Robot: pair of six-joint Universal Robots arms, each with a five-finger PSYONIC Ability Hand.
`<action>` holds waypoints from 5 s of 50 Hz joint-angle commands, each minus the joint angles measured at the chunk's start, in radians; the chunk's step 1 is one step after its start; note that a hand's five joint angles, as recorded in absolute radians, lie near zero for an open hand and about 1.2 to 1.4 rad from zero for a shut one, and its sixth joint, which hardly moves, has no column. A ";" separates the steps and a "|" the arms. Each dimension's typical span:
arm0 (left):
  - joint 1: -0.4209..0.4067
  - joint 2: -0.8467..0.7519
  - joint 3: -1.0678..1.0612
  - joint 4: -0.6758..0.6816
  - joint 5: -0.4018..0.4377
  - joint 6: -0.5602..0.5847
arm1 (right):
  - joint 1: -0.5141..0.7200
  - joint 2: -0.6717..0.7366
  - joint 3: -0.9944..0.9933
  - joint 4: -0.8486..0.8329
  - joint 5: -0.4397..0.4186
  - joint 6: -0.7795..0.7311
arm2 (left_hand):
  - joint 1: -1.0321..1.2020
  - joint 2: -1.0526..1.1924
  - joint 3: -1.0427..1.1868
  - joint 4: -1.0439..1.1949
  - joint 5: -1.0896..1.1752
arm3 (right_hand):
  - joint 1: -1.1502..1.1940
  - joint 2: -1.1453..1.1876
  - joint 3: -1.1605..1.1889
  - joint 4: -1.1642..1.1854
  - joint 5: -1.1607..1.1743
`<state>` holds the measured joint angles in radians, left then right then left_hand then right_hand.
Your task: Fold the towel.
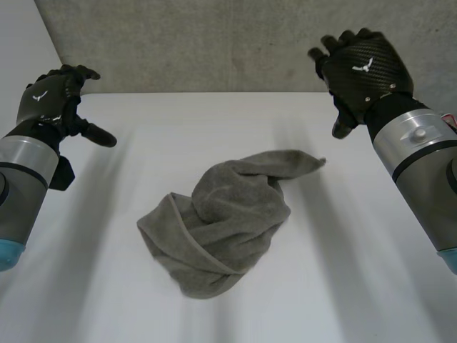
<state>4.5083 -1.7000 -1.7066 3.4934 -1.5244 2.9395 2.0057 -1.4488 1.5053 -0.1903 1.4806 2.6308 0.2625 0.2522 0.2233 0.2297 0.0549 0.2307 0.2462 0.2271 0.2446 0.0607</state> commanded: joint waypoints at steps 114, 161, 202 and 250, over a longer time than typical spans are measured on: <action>0.008 -0.452 0.219 -0.497 0.579 0.563 | 0.323 0.467 0.039 0.064 -0.163 0.385 | 1.134 1.144 -0.049 -0.055 1.167 | 0.942 0.927 -0.053 -0.070 0.938; -0.179 -0.300 0.110 -0.244 0.478 0.198 | -0.062 0.099 0.196 0.278 -0.183 -0.051 | 0.289 0.299 -0.049 -0.055 0.322 | 0.028 0.012 -0.053 -0.070 0.023; -0.253 -0.369 0.147 -0.315 0.552 0.211 | -0.271 0.206 0.420 -0.037 -0.284 -0.120 | 0.430 0.440 -0.049 -0.055 0.463 | 0.210 0.194 -0.053 -0.070 0.205; -0.236 -0.337 0.076 -0.312 0.540 0.211 | -0.334 0.156 0.428 -0.049 -0.422 -0.112 | 0.356 0.366 -0.049 -0.055 0.389 | 0.289 0.273 -0.053 -0.070 0.284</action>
<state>4.2697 -2.0358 -1.6225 3.1735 -0.9839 3.1511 1.7234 -1.2890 1.8914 -0.2374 1.1308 2.5223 0.6489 0.6523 0.2233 0.2297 0.4542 0.5688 0.5825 0.2271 0.2446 0.3648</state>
